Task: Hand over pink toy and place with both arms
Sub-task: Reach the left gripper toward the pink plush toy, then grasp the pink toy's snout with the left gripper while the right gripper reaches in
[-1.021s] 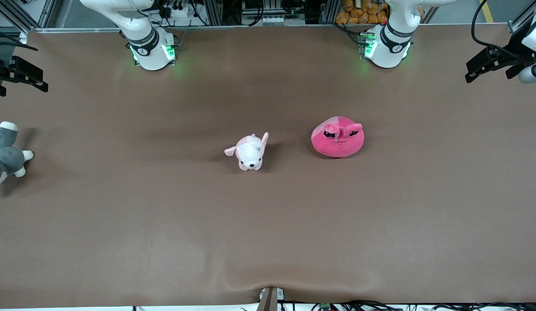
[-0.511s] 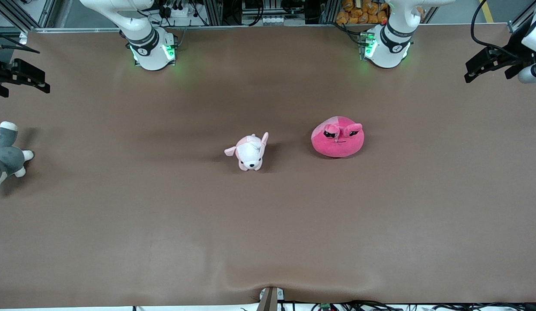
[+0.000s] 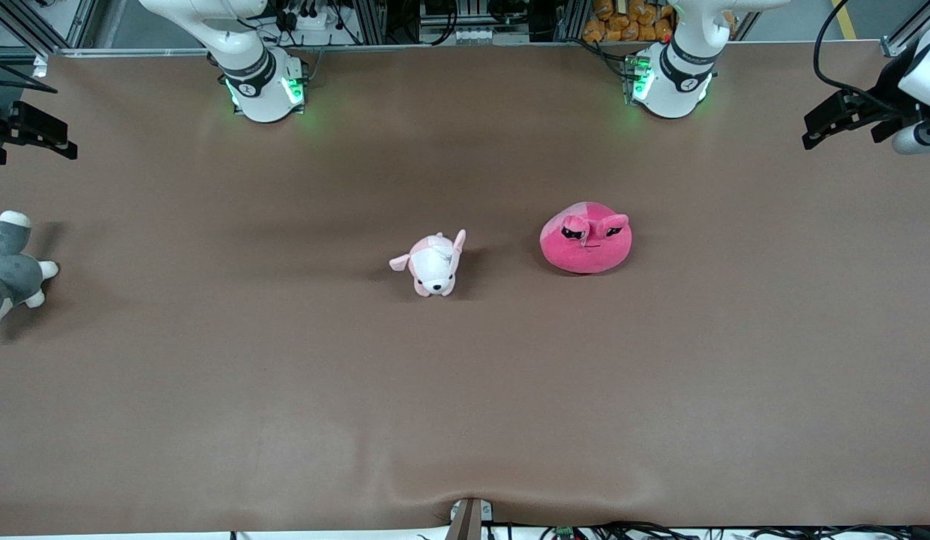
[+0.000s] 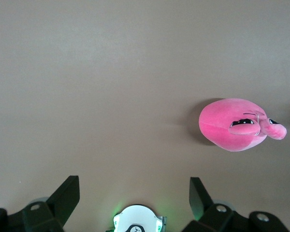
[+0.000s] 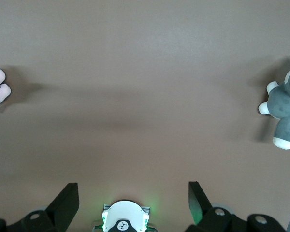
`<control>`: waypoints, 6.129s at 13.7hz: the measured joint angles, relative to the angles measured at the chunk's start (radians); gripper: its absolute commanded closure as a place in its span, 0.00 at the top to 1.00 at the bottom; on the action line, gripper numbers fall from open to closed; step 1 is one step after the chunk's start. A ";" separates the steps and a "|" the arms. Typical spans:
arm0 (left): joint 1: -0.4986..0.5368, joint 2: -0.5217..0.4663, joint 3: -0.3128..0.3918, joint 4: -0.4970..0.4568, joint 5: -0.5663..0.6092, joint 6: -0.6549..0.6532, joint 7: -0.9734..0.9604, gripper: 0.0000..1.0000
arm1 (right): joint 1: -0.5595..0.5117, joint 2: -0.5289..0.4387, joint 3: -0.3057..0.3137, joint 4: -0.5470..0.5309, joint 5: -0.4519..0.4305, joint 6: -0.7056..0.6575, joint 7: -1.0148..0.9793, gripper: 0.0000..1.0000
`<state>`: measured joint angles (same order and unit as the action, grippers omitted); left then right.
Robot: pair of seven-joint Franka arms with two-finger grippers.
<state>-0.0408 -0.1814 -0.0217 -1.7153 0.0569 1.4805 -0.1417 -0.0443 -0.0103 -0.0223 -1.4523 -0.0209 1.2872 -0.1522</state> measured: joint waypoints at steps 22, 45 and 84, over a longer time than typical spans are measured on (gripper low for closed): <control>-0.011 0.143 -0.027 -0.203 -0.194 0.187 -0.527 1.00 | 0.004 0.000 0.011 0.000 0.001 -0.035 0.158 1.00; -0.010 0.281 -0.257 -0.366 -0.364 0.506 -1.730 1.00 | -0.018 0.125 0.014 -0.004 -0.005 -0.124 0.381 1.00; 0.052 0.238 -0.329 -0.356 -0.366 0.596 -1.700 0.00 | 0.424 0.241 0.028 0.000 0.576 0.299 2.028 1.00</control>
<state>0.0115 0.0563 -0.3502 -2.0711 -0.3094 2.0768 -1.8414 0.3793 0.2309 0.0058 -1.4523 0.5555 1.5860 1.8763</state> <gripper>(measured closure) 0.877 0.000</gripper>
